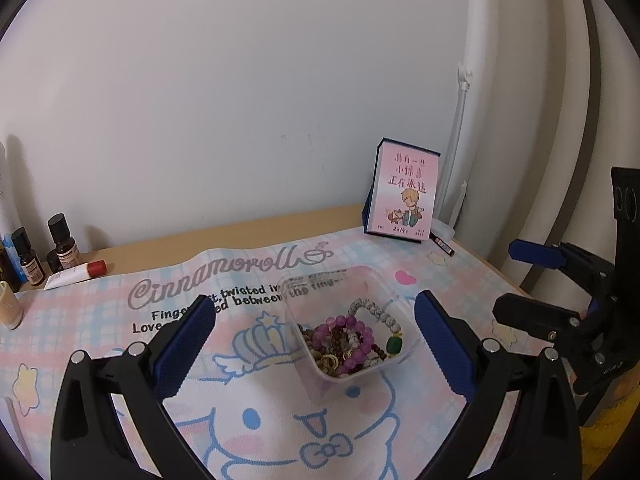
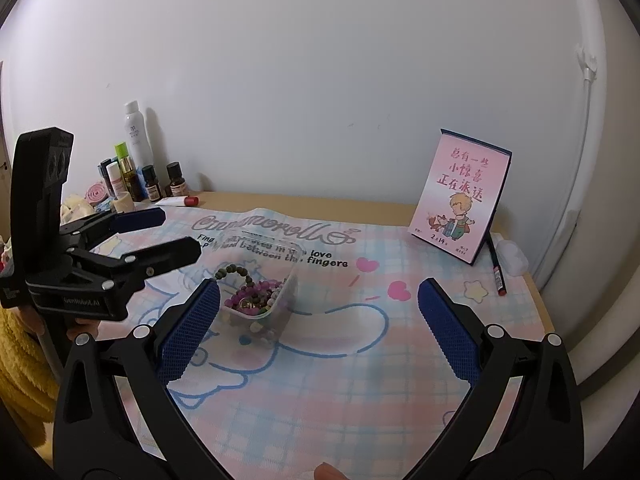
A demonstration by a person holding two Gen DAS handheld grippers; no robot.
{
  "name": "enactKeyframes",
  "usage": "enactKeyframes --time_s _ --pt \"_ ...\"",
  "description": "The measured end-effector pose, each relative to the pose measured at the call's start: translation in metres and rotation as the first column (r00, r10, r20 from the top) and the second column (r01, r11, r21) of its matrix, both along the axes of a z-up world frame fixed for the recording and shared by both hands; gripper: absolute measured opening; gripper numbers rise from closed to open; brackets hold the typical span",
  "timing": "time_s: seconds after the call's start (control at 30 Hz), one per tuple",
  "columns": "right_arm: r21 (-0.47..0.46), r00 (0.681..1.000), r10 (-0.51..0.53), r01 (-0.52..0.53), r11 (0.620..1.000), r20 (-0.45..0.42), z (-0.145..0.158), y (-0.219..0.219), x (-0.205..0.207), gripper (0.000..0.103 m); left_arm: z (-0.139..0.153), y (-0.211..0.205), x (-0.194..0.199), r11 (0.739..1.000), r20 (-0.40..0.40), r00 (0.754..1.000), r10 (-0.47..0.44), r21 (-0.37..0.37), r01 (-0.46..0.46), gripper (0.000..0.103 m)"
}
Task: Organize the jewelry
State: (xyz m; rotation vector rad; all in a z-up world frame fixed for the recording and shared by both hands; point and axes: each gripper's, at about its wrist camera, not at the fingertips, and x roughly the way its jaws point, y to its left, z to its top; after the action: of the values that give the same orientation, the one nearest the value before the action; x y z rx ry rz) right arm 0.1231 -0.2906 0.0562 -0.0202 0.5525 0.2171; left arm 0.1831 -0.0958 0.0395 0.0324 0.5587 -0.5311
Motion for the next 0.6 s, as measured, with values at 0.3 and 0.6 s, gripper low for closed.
enactKeyframes --time_s 0.3,0.6 --pt "0.004 1.0 0.009 -0.009 1.0 -0.014 -0.0052 0.0053 -0.0003 0.095 -0.0006 0.002 -0.0048 1.0 -0.008 1.0 -0.014 0.008 0.014 0.098" --pt "-0.004 1.0 0.011 -0.011 1.0 -0.014 -0.0052 0.0063 -0.0007 0.095 -0.0011 0.0021 -0.007 1.0 -0.009 1.0 -0.025 0.005 0.025 0.098"
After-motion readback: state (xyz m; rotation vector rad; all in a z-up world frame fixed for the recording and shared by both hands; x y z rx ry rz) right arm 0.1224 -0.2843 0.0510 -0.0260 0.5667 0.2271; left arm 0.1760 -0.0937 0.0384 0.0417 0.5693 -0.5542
